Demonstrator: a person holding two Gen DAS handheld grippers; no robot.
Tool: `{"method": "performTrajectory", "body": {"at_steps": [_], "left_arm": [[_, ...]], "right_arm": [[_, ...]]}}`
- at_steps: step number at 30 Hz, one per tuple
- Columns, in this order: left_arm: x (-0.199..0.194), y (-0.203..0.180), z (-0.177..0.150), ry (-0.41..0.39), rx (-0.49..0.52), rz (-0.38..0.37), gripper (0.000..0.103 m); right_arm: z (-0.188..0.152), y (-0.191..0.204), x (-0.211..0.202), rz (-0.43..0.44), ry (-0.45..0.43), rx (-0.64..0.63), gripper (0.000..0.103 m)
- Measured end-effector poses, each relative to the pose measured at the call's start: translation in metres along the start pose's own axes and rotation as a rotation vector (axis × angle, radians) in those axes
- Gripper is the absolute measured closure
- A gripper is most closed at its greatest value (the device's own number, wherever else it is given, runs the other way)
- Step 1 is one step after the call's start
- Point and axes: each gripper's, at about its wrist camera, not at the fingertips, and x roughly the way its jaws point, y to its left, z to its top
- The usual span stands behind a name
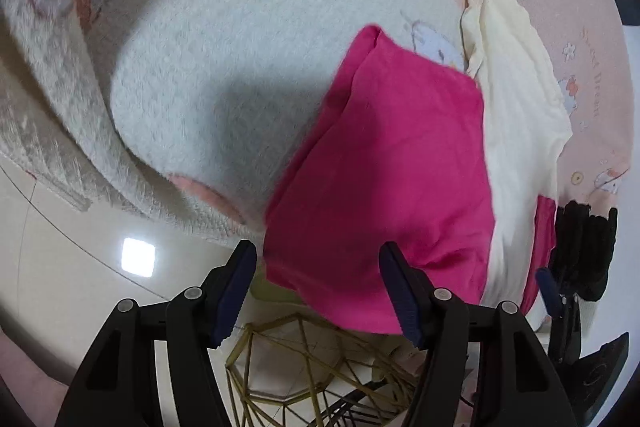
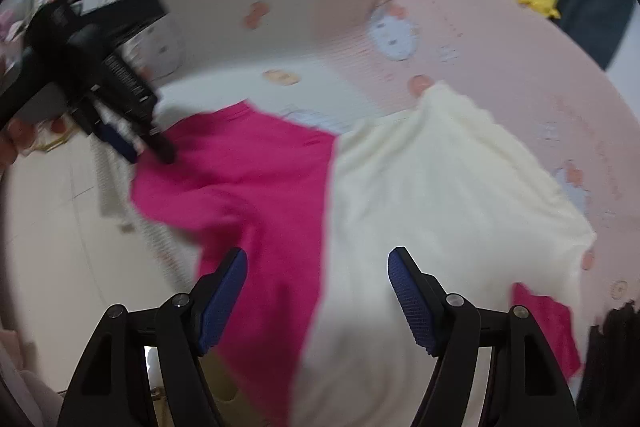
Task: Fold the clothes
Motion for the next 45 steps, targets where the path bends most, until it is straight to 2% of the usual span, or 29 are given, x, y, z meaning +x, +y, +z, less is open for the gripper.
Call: {"method": "performTrajectory", "body": {"at_steps": [4,9,14,17,19,21,22,24,25,26,29,31,35,45], "left_arm": [[0.005,0.002,-0.006,0.007,0.007,-0.01,0.042],[0.01,0.008,-0.004,0.024,-0.044,-0.068,0.042],[0.01,0.001,-0.004,-0.02,-0.036,-0.087,0.042],[0.007,-0.011,-0.003,-0.05,0.019,-0.093,0.042],[0.003,-0.017,-0.003,-0.065,0.064,-0.074,0.042],[0.0,-0.021,-0.003,-0.066,0.088,-0.042,0.047],[0.0,-0.023,-0.003,-0.065,0.096,-0.025,0.052],[-0.001,-0.023,-0.002,-0.068,0.101,-0.004,0.06],[-0.002,-0.022,-0.002,-0.071,0.097,0.0,0.068],[-0.004,-0.021,-0.001,-0.076,0.095,0.0,0.073],[-0.014,-0.027,0.001,-0.114,0.115,-0.041,0.085],[-0.024,-0.035,-0.003,-0.143,0.157,-0.055,0.086],[-0.047,-0.07,-0.012,-0.214,0.309,-0.035,0.087],[-0.044,-0.114,0.005,-0.25,0.416,-0.092,0.087]], "right_arm": [[0.003,0.021,0.007,-0.005,0.004,-0.078,0.031],[0.011,0.034,0.011,0.065,-0.016,-0.099,0.031],[0.009,0.056,0.025,0.044,0.0,-0.242,0.031],[0.006,0.066,0.031,0.036,0.005,-0.286,0.031],[0.005,0.071,0.035,0.009,0.002,-0.321,0.031],[0.005,0.071,0.038,-0.006,-0.001,-0.327,0.031],[0.005,0.071,0.039,-0.006,-0.002,-0.323,0.034],[0.007,0.07,0.042,0.006,0.008,-0.306,0.062],[0.007,0.069,0.043,0.015,0.017,-0.295,0.069],[0.008,0.068,0.044,0.022,0.021,-0.285,0.082],[0.013,0.062,0.035,0.026,-0.018,-0.253,0.094],[0.017,0.056,0.029,0.054,-0.042,-0.212,0.095],[0.024,0.039,0.024,0.024,-0.058,-0.137,0.097],[0.026,-0.001,0.023,-0.072,-0.003,0.048,0.097]]}}
